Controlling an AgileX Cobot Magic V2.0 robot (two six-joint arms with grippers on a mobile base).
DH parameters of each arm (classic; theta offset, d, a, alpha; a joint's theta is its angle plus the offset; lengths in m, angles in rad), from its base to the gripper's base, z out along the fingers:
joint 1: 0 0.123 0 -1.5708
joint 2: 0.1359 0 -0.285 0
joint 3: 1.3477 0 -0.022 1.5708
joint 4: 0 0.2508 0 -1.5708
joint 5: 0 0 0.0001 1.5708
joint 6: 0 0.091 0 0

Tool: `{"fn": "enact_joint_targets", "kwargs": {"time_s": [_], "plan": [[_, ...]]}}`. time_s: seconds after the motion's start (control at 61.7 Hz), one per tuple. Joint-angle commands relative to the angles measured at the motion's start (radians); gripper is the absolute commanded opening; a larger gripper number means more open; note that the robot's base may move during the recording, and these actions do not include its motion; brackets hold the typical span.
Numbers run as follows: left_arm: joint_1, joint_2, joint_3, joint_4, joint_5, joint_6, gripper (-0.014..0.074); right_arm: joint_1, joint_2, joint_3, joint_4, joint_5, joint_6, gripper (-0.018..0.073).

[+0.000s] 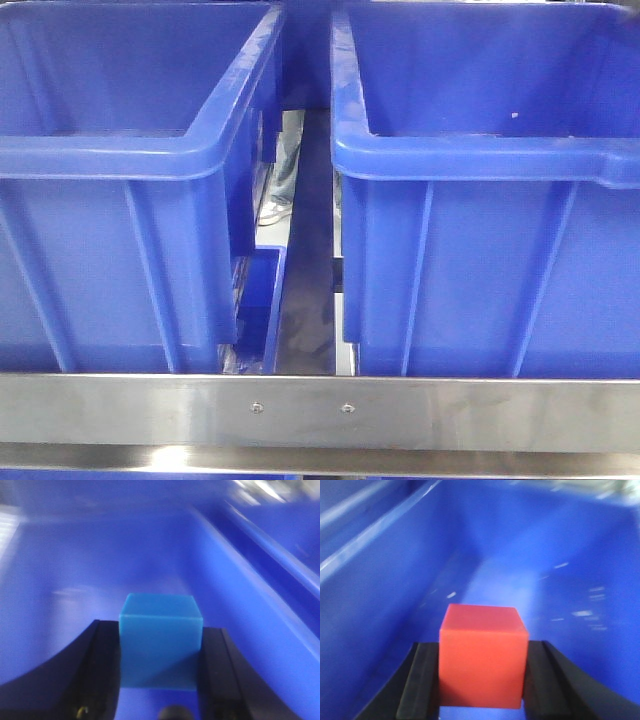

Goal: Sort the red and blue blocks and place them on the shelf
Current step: 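Lower the red and blue cubes into their bins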

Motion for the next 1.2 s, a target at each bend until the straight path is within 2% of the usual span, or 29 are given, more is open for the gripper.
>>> {"fn": "enact_joint_targets", "kwargs": {"time_s": [0.0,0.13,0.243,0.34,0.47,0.535,0.761,0.972,1.053,1.15,1.182], "plan": [[-0.023,0.060,-0.040,0.004,-0.174,0.002,0.0125,0.003,0.056,-0.039,-0.013,-0.166,-0.003,0.0017],[-0.023,0.116,-0.040,-0.010,-0.227,0.002,0.0127,0.003,0.113,-0.039,0.009,-0.224,-0.003,0.0029],[-0.023,0.121,-0.040,-0.024,-0.225,0.002,0.0147,0.003,0.119,-0.039,0.035,-0.219,-0.003,0.0112],[-0.023,0.119,-0.040,-0.026,-0.225,0.002,0.0286,0.003,0.119,-0.039,0.066,-0.215,-0.003,0.0232],[-0.023,0.119,-0.040,-0.047,-0.225,0.002,0.0542,0.003,0.119,-0.039,0.094,-0.214,-0.003,0.0419],[-0.023,0.119,-0.040,-0.049,-0.219,0.002,0.0578,0.003,0.119,-0.039,0.094,-0.214,-0.003,0.0452],[-0.023,0.119,-0.040,-0.049,-0.218,0.002,0.0533,0.003,0.119,-0.039,0.094,-0.215,-0.003,0.0446],[-0.001,0.089,-0.040,-0.049,-0.232,0.002,0.0396,0.001,0.073,-0.039,0.094,-0.215,-0.003,0.0438],[0.023,0.049,-0.040,-0.049,-0.232,0.002,0.0289,-0.009,0.033,-0.039,0.094,-0.215,-0.003,0.0388],[0.063,-0.005,-0.040,-0.049,-0.232,0.002,0.0125,-0.044,-0.034,-0.039,0.094,-0.218,-0.014,0.0235],[0.076,-0.020,-0.040,-0.049,-0.232,0.002,0.0116,-0.057,-0.052,-0.039,0.094,-0.218,-0.016,0.0182]]}}
